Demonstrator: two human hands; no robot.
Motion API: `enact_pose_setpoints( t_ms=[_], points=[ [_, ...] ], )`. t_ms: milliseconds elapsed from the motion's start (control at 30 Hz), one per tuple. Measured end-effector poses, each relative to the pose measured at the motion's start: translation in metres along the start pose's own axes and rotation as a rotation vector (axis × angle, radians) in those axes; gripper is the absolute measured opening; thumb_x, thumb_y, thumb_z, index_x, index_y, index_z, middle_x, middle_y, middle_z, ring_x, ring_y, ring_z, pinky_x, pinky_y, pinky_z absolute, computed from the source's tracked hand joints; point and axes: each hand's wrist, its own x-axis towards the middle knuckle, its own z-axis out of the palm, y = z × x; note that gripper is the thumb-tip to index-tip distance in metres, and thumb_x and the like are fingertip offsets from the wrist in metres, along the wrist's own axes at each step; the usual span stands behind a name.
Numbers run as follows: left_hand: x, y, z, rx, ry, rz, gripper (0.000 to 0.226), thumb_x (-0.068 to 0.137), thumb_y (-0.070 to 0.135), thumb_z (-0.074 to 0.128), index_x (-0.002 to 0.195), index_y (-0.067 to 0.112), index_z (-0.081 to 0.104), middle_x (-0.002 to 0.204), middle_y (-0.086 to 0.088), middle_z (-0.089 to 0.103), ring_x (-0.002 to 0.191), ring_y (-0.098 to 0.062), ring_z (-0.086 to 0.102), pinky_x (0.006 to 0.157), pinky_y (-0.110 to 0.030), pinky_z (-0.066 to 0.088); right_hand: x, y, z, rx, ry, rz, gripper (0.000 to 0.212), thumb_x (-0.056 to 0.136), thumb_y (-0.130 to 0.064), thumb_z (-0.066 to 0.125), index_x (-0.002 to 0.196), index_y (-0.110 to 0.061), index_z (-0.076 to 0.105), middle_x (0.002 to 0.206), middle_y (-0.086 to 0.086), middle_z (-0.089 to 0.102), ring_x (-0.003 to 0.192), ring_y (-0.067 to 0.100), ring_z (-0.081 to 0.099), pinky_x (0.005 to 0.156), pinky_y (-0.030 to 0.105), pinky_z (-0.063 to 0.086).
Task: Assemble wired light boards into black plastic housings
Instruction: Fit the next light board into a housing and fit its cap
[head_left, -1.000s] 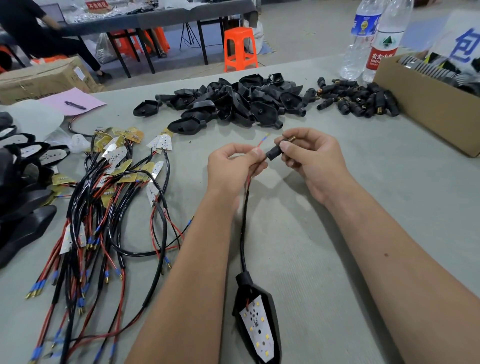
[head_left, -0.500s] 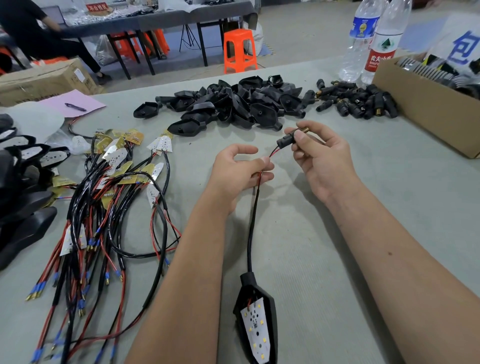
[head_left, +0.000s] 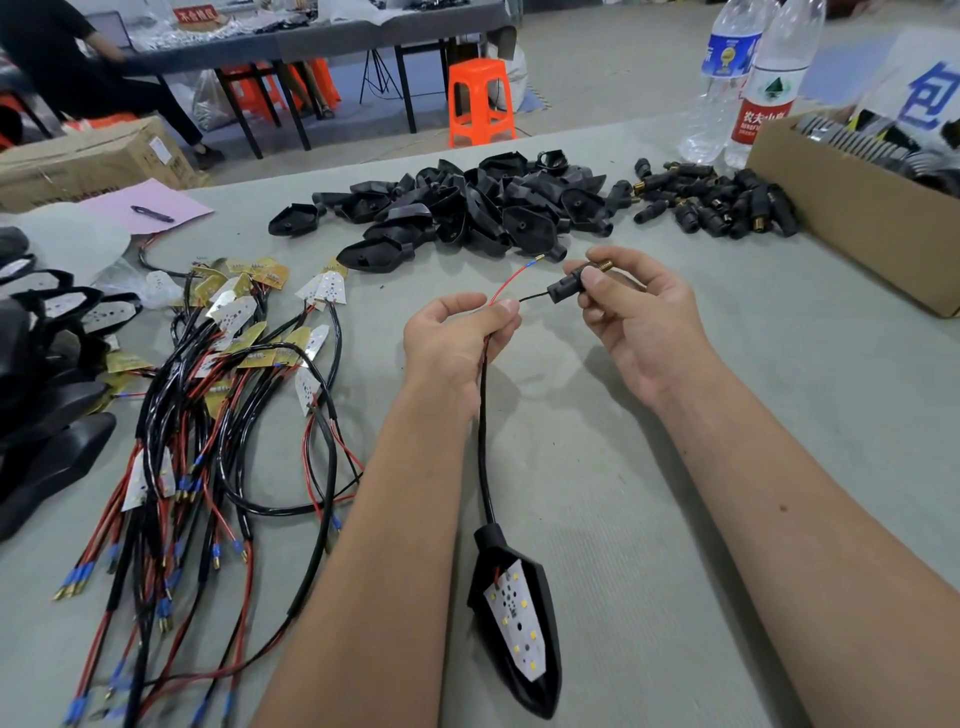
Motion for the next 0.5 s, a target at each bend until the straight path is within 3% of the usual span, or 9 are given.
enact_pose_setpoints(
  t_ms=[300, 433, 500],
  points=[
    [-0.005, -0.005, 0.004, 0.126, -0.049, 0.079, 0.035, 0.076, -0.011, 0.082, 0.096, 0.005, 0.058, 0.070, -0.010, 0.072, 0.070, -0.025, 0.072, 0.066, -0.022, 0.058, 0.003, 0.000, -0.003, 0.059, 0.035, 0.040, 0.017, 0.093, 0.009, 0.064, 0.097, -0.007, 0.068, 0.098, 0.017, 0.073, 0.063, 0.015, 0.058, 0.057, 0.018, 0.047],
    [-0.007, -0.007, 0.005, 0.173, -0.063, 0.111, 0.034, 0.075, -0.011, 0.082, 0.092, 0.007, 0.058, 0.076, -0.013, 0.074, 0.070, -0.024, 0.071, 0.066, -0.023, 0.057, 0.006, 0.011, -0.002, -0.247, 0.130, -0.020, 0.012, 0.088, 0.001, 0.076, 0.094, -0.008, 0.070, 0.083, 0.015, 0.070, 0.057, 0.013, 0.057, 0.056, 0.022, 0.046],
    [-0.007, -0.008, 0.006, 0.186, -0.054, 0.119, 0.033, 0.075, -0.010, 0.083, 0.091, 0.007, 0.059, 0.077, -0.014, 0.073, 0.070, -0.024, 0.071, 0.065, -0.022, 0.057, 0.005, 0.013, 0.001, -0.218, 0.069, -0.008, 0.008, 0.090, -0.001, 0.075, 0.093, -0.007, 0.072, 0.083, 0.015, 0.072, 0.058, 0.013, 0.056, 0.056, 0.021, 0.046]
  ],
)
